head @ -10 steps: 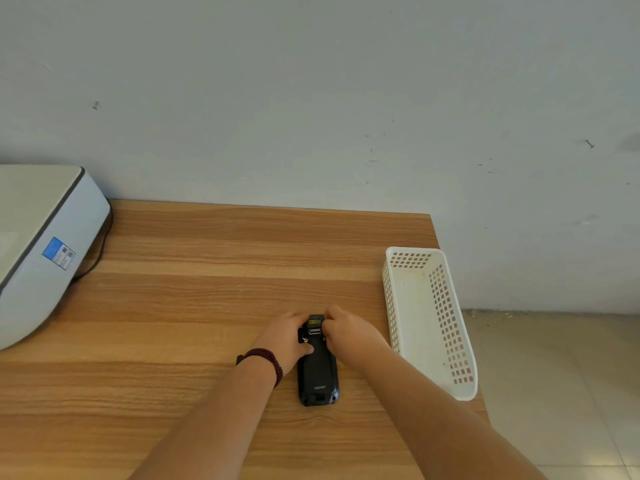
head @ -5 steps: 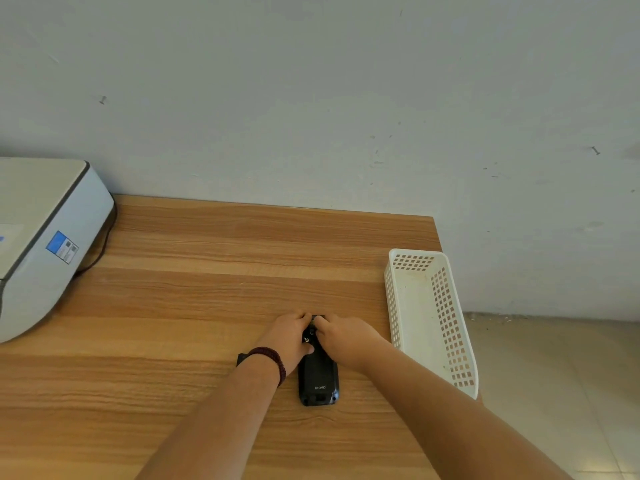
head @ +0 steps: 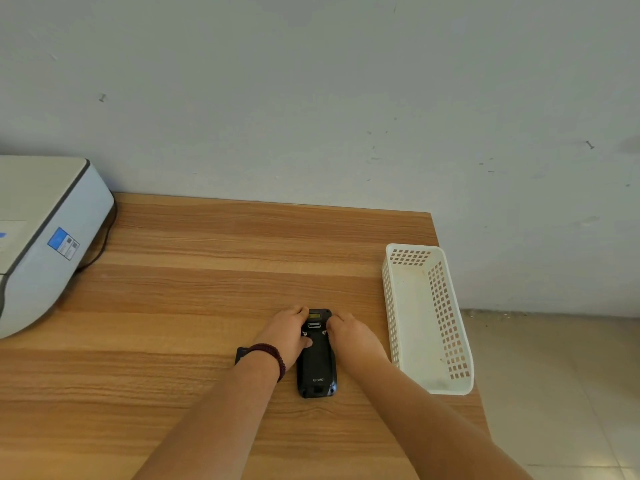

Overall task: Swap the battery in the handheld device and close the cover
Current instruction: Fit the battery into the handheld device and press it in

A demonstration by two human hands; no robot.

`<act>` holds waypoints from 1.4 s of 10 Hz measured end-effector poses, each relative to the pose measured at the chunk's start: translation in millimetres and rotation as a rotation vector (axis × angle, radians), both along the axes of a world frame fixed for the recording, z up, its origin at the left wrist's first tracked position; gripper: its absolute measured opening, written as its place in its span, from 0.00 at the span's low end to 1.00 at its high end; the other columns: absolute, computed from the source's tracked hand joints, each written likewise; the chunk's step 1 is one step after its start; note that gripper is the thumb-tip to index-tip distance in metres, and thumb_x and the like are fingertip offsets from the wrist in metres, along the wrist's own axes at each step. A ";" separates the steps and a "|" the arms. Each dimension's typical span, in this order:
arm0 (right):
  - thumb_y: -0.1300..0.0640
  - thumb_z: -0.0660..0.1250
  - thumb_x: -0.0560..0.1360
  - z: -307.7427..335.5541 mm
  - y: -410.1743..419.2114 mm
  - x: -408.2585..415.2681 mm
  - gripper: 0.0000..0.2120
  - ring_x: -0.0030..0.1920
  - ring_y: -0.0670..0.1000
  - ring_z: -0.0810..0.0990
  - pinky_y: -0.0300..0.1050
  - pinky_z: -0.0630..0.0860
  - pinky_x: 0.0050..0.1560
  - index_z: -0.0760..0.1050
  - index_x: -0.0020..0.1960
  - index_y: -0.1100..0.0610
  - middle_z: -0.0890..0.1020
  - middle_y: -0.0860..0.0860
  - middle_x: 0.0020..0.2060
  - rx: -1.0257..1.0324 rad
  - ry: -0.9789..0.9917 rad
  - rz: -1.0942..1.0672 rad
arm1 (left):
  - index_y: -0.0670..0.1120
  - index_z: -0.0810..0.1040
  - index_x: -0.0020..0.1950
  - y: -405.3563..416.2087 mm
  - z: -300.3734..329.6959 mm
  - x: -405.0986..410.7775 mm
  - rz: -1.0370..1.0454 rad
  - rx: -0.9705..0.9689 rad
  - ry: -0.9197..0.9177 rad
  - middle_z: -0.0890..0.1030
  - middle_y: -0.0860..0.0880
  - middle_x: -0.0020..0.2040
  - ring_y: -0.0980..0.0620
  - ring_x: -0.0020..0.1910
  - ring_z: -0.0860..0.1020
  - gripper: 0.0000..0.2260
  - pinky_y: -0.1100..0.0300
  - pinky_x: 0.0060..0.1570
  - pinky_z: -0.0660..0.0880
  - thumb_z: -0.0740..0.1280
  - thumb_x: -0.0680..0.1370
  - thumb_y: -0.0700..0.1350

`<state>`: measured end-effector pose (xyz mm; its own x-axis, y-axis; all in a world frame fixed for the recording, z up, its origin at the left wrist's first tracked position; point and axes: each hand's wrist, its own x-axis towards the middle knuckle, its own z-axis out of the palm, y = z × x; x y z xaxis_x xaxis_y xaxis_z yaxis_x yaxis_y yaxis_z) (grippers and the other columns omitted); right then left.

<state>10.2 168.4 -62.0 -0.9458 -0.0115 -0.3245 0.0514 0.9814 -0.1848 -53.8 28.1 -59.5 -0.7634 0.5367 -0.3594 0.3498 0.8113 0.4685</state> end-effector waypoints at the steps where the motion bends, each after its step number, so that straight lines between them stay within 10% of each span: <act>1: 0.59 0.59 0.80 -4.1 -10.9 7.0 0.09 0.52 0.56 0.75 0.45 0.73 0.50 0.75 0.54 0.60 0.77 0.57 0.53 -0.276 0.102 -0.366 | 0.44 0.61 0.76 -1.2 2.2 3.5 0.041 0.022 0.010 0.66 0.48 0.74 0.50 0.72 0.65 0.29 0.59 0.70 0.61 0.68 0.77 0.44; 4: 0.61 0.60 0.78 11.5 -36.8 -9.0 0.08 0.38 0.49 0.73 0.40 0.70 0.37 0.73 0.41 0.59 0.71 0.48 0.34 -0.518 -0.027 -0.919 | 0.46 0.78 0.57 -2.8 0.9 8.2 0.199 -0.060 0.019 0.77 0.47 0.56 0.48 0.57 0.74 0.14 0.55 0.55 0.73 0.70 0.75 0.51; 6: 0.61 0.60 0.78 11.2 -47.1 -9.5 0.05 0.40 0.49 0.74 0.39 0.70 0.39 0.71 0.43 0.58 0.79 0.54 0.47 -0.549 0.030 -1.040 | 0.45 0.80 0.58 0.0 -4.5 8.8 0.201 -0.065 -0.020 0.77 0.46 0.56 0.48 0.56 0.75 0.13 0.55 0.56 0.74 0.68 0.77 0.50; 8: 0.58 0.60 0.80 20.5 -45.1 -15.7 0.10 0.55 0.51 0.74 0.38 0.69 0.56 0.76 0.58 0.58 0.79 0.52 0.54 -0.429 -0.034 -0.883 | 0.45 0.81 0.57 -0.6 -8.1 10.3 0.215 -0.053 -0.011 0.76 0.45 0.56 0.48 0.56 0.74 0.13 0.58 0.52 0.72 0.68 0.77 0.50; 10: 0.61 0.57 0.81 12.3 -44.8 -14.4 0.09 0.48 0.50 0.77 0.35 0.70 0.38 0.73 0.44 0.58 0.80 0.54 0.51 -0.407 -0.054 -0.976 | 0.45 0.81 0.57 -0.8 -7.3 10.4 0.245 -0.030 -0.022 0.77 0.46 0.55 0.48 0.54 0.76 0.13 0.56 0.53 0.74 0.69 0.76 0.50; 11: 0.63 0.60 0.79 24.5 -47.2 -13.6 0.08 0.52 0.49 0.77 0.38 0.69 0.44 0.75 0.55 0.58 0.75 0.51 0.42 -0.535 -0.096 -1.063 | 0.45 0.81 0.56 0.4 -6.2 9.7 0.264 -0.027 -0.035 0.78 0.46 0.54 0.49 0.52 0.77 0.13 0.58 0.50 0.74 0.69 0.76 0.50; 14: 0.62 0.60 0.79 -3.0 -46.8 -8.7 0.10 0.40 0.51 0.75 0.44 0.75 0.45 0.78 0.43 0.63 0.78 0.53 0.39 -0.530 0.087 -1.125 | 0.45 0.81 0.57 1.2 -11.0 11.7 0.249 -0.020 0.000 0.76 0.46 0.56 0.49 0.55 0.75 0.12 0.58 0.53 0.72 0.68 0.77 0.49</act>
<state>1.6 121.7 -65.0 -0.5337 0.7077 -0.4630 0.7819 0.2045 -0.5889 -42.1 29.3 -70.5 -0.8711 0.3250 -0.3683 0.1379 0.8815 0.4517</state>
